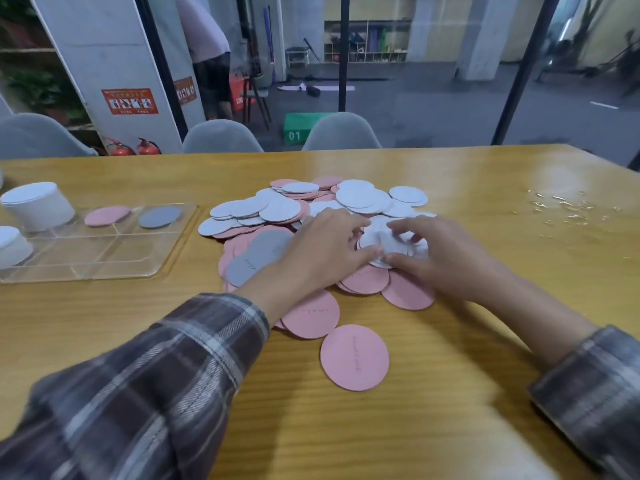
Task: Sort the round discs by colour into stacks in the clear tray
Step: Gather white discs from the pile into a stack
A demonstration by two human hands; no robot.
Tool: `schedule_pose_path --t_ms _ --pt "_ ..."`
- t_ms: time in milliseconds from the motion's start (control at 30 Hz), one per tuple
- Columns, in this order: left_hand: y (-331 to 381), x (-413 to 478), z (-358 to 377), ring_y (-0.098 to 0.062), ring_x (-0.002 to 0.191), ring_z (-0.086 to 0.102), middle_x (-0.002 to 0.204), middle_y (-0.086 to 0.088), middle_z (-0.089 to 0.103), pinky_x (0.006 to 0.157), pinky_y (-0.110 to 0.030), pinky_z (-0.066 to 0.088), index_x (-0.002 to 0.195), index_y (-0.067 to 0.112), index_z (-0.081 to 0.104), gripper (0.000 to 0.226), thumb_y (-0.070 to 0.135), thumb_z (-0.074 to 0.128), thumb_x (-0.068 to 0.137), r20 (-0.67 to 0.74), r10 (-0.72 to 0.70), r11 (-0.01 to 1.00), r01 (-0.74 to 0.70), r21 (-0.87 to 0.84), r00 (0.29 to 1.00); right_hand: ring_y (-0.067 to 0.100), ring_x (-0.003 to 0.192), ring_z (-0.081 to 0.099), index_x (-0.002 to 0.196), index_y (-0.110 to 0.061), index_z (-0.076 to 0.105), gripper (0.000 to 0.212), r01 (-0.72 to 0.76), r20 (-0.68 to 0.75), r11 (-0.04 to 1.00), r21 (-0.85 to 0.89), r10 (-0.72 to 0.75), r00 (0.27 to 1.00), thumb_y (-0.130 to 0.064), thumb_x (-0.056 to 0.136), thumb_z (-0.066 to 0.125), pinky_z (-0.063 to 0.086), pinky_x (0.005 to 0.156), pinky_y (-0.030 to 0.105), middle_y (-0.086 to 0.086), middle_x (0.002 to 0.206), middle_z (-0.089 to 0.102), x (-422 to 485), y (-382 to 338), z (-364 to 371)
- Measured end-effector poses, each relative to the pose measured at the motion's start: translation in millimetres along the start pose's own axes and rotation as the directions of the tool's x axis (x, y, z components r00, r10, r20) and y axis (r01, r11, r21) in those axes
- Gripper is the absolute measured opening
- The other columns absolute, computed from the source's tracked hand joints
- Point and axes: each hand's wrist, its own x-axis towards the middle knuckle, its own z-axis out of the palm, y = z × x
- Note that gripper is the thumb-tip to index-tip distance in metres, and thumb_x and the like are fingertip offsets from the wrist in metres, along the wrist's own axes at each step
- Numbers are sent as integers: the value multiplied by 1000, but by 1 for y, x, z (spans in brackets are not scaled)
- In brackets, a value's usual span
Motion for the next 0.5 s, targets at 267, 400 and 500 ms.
schedule_pose_path --t_ms 267,400,500 --pt "1 -5 5 -12 100 60 109 4 63 93 -27 44 135 21 68 57 41 84 84 -71 -5 987 -6 -161 997 0 89 59 129 -26 67 56 -6 -38 998 63 9 999 -40 78 86 38 73 3 -7 115 60 6 6 -5" --pt "5 -10 5 -8 81 58 89 5 64 76 -11 42 114 22 74 43 30 91 75 -147 -42 965 2 -264 988 -1 83 60 101 -27 71 27 -36 -99 987 155 52 994 -32 80 86 40 66 6 -8 99 65 7 7 -7" --pt "5 -12 2 -8 78 62 82 3 70 68 -10 45 105 20 73 30 23 89 79 -165 -98 931 32 -364 982 -2 76 63 90 -23 68 22 -69 -95 966 248 95 991 -31 80 85 43 61 9 -12 90 70 7 7 -8"
